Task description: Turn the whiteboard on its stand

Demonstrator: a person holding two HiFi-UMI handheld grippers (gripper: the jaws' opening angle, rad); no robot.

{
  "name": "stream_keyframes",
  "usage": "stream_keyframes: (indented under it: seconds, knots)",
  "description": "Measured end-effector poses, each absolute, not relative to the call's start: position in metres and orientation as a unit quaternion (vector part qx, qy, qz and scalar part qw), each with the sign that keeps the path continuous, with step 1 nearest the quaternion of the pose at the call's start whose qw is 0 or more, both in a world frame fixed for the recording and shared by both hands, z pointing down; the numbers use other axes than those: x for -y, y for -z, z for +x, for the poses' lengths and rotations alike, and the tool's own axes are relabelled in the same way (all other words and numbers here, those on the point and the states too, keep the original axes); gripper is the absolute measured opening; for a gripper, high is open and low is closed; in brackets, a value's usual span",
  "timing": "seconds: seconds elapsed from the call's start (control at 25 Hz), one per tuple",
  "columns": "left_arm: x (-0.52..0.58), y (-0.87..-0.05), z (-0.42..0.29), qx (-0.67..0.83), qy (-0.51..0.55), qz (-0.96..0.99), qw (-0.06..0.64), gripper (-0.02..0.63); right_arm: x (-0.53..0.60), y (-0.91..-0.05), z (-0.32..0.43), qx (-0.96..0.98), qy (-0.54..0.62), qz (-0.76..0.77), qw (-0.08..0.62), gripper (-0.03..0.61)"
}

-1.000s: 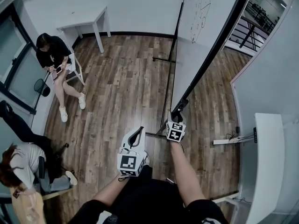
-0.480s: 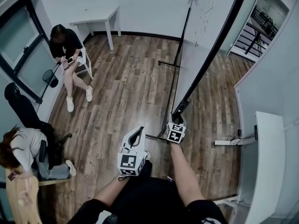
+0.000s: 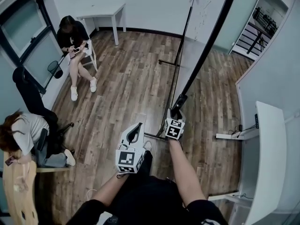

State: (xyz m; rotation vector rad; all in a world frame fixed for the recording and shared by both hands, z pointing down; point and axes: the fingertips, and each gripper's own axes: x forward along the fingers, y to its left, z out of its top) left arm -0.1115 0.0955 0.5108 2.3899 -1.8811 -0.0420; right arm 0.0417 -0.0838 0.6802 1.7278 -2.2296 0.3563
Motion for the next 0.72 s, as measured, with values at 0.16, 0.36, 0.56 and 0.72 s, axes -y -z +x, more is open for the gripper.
stream_keyframes:
  seconds: [0.16, 0.36, 0.56, 0.72]
  knots:
    - [-0.139, -0.512, -0.115, 0.62, 0.011, 0.783, 0.051, 0.018, 0.047, -0.677, 0.038, 0.776, -0.12, 0.602, 0.147, 0.192]
    - [-0.182, -0.505, -0.113, 0.62, 0.006, 0.782, 0.055, 0.018, 0.008, -0.677, 0.036, 0.776, -0.123, 0.598, 0.157, 0.192]
    - [-0.218, -0.497, -0.121, 0.623, -0.002, 0.78, 0.057, 0.018, -0.031, -0.677, 0.035, 0.774, -0.127, 0.6, 0.158, 0.192]
    - [-0.235, -0.496, -0.131, 0.622, -0.009, 0.781, 0.062, 0.018, -0.055, -0.677, 0.032, 0.776, -0.123, 0.598, 0.156, 0.192]
